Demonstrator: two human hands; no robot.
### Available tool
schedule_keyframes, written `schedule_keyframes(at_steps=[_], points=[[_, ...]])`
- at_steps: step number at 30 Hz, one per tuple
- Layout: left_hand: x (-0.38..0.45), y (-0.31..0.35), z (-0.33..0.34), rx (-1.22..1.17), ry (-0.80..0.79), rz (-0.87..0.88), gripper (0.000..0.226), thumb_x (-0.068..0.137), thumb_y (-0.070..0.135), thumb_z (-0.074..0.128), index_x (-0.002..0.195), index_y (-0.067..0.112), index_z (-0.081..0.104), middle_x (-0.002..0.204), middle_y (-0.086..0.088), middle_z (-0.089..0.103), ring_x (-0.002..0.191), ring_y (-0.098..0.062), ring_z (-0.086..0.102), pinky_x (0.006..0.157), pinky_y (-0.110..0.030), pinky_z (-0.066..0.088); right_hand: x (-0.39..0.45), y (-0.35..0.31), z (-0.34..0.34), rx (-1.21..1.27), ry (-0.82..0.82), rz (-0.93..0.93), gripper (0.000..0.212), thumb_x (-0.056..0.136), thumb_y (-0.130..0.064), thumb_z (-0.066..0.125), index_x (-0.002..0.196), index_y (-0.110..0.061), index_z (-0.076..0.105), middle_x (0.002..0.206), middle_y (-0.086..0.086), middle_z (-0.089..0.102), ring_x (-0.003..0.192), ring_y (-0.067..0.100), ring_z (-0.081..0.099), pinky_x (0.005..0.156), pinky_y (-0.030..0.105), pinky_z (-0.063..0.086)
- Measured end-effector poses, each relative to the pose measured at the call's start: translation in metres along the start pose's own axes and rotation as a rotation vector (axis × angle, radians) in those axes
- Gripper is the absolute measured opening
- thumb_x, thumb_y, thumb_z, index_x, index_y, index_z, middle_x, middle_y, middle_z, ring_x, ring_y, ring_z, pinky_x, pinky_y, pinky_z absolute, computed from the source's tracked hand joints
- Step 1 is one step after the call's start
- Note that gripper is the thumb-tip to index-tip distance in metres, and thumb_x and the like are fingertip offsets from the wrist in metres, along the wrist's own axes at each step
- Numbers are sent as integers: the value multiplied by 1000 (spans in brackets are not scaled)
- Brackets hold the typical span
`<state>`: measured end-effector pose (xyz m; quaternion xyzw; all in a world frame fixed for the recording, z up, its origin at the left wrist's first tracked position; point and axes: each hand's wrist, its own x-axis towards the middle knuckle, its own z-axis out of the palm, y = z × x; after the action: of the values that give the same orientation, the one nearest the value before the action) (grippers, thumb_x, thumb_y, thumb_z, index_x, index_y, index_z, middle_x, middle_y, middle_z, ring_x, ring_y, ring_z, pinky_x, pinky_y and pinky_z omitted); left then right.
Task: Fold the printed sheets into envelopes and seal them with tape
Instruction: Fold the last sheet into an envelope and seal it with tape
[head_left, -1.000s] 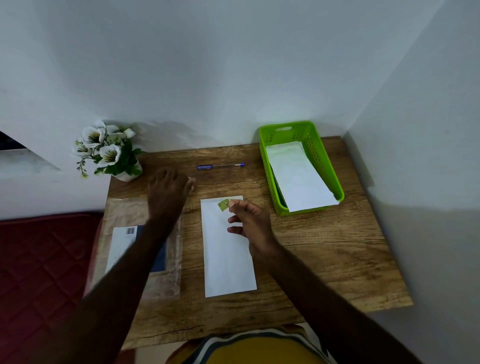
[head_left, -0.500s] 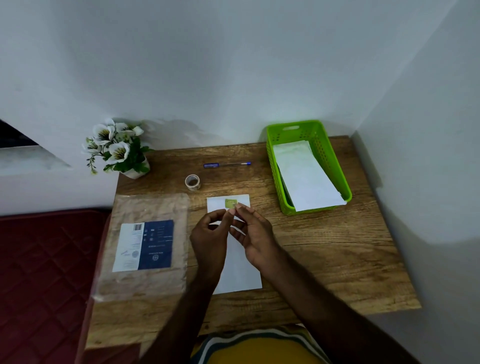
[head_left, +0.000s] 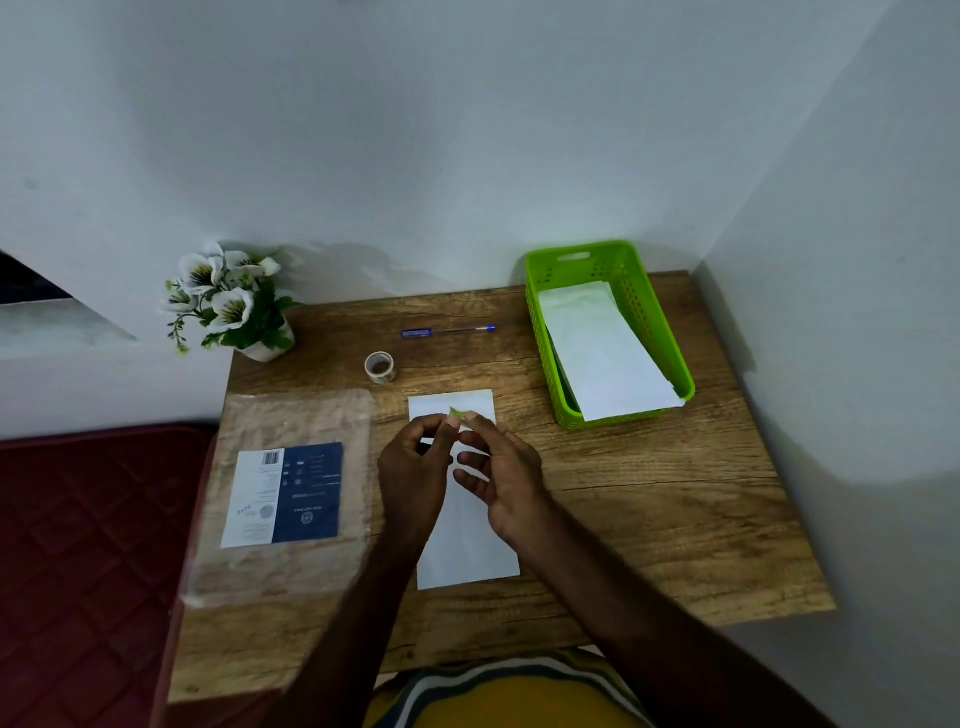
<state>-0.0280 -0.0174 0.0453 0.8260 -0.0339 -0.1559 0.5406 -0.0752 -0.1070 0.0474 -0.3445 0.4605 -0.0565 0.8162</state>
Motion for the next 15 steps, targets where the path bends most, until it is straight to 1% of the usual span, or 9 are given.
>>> schedule_keyframes(at_steps=[1,3,6,11,13,15], points=[[1,-1,-1,29,-27,23,18,103,38,57,111,29,69,105,7,74,91,-10,69,81,-32,59,0,0,0,-15,23,-5,22,85,-34,81,100,-18,77,90,1,79,82,19,74,60,29,59],[3,-4,-2,69,-63,58,18,104,37,55,111,27,68,101,6,74,89,-10,69,80,-32,58,0,0,0,-34,59,-15,24,86,-34,81,100,-16,76,86,2,78,78,18,73,59,28,58],[9,-9,-2,123,-94,89,24,104,37,53,112,21,69,97,8,72,87,-7,69,79,-31,59,0,2,-1,-43,86,-19,23,88,-29,79,104,-13,75,92,6,76,78,19,71,57,28,58],[18,-17,-3,177,-154,119,20,104,37,52,107,25,68,90,11,71,78,-5,68,69,-26,54,-1,5,-2,-53,129,-10,23,88,-27,79,105,-12,74,96,8,74,79,21,71,56,28,58],[23,-19,-4,182,-179,130,19,104,34,53,106,24,68,91,10,71,79,-7,68,70,-32,57,0,6,-4,-68,137,-8,21,88,-26,79,103,-12,74,96,9,74,78,21,71,56,28,58],[27,-21,-4,198,-194,125,19,104,32,54,107,21,69,92,9,71,84,-11,68,76,-41,60,0,6,-5,-80,141,-10,21,88,-26,80,103,-12,74,95,9,75,76,20,70,55,28,58]])
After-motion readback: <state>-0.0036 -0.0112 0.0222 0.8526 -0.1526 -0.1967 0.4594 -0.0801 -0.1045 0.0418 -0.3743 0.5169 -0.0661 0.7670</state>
